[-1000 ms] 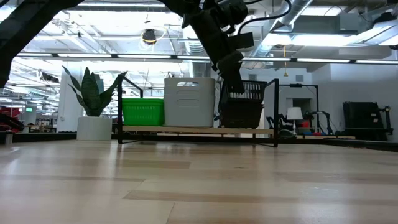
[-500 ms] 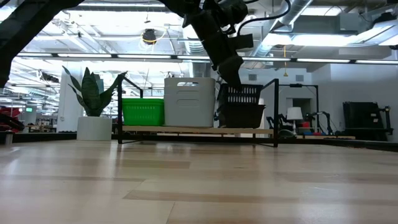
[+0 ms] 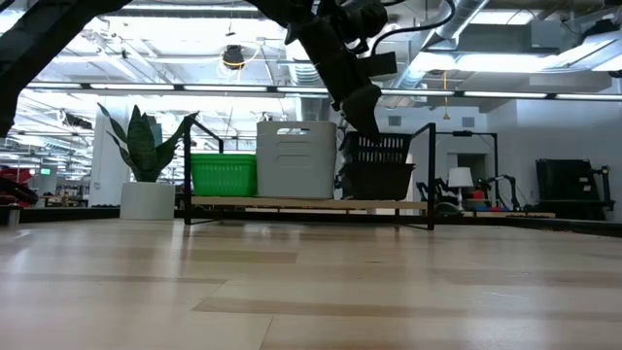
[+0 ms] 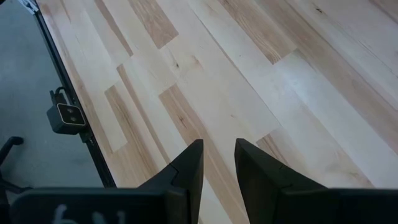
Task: Stack baskets on shelf by color
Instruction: Stack the black bin on top of the black bin on the shelf, then return to Home Position
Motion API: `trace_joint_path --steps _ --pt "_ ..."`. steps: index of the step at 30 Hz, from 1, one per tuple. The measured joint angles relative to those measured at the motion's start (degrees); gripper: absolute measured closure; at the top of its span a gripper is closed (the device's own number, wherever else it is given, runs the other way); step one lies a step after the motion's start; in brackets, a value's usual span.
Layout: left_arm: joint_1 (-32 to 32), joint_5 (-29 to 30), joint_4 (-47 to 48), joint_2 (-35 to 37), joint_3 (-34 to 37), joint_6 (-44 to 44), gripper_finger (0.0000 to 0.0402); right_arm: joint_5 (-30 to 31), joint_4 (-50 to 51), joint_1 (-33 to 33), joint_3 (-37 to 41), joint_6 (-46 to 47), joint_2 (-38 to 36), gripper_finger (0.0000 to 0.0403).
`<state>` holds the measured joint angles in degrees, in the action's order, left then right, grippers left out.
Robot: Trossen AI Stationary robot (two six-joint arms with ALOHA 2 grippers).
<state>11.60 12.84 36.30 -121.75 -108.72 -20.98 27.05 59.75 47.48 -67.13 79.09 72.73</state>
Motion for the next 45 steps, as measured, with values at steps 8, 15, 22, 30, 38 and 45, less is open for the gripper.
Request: trace_joint_path --steps 8,15,22,30,38,45 --pt "0.0 -1.1 -0.3 -0.4 1.2 0.7 0.0391 0.0 -0.2 0.0 0.0 0.3 0.0 0.0285" --pt "0.0 -2.2 -0.8 -0.4 1.2 1.7 0.0339 0.0 -0.2 0.0 0.0 0.4 0.0 0.0285" --pt "-0.2 -3.1 1.4 -0.3 -0.6 3.3 0.0252 0.0 -0.2 0.0 0.0 0.4 0.0 0.0285" --pt "-1.4 -2.0 8.5 0.0 -13.6 6.3 0.0192 0.2 -0.2 -0.9 -0.8 0.3 -0.8 0.0285" --pt "-4.8 -1.6 7.7 3.6 -24.2 8.2 0.0189 6.4 -0.3 -3.1 -11.1 -15.0 -5.0 0.0285" --pt "-9.3 8.5 12.8 13.2 -24.0 9.9 0.0189 4.9 1.2 -2.9 -21.0 -35.4 -9.4 0.0285"
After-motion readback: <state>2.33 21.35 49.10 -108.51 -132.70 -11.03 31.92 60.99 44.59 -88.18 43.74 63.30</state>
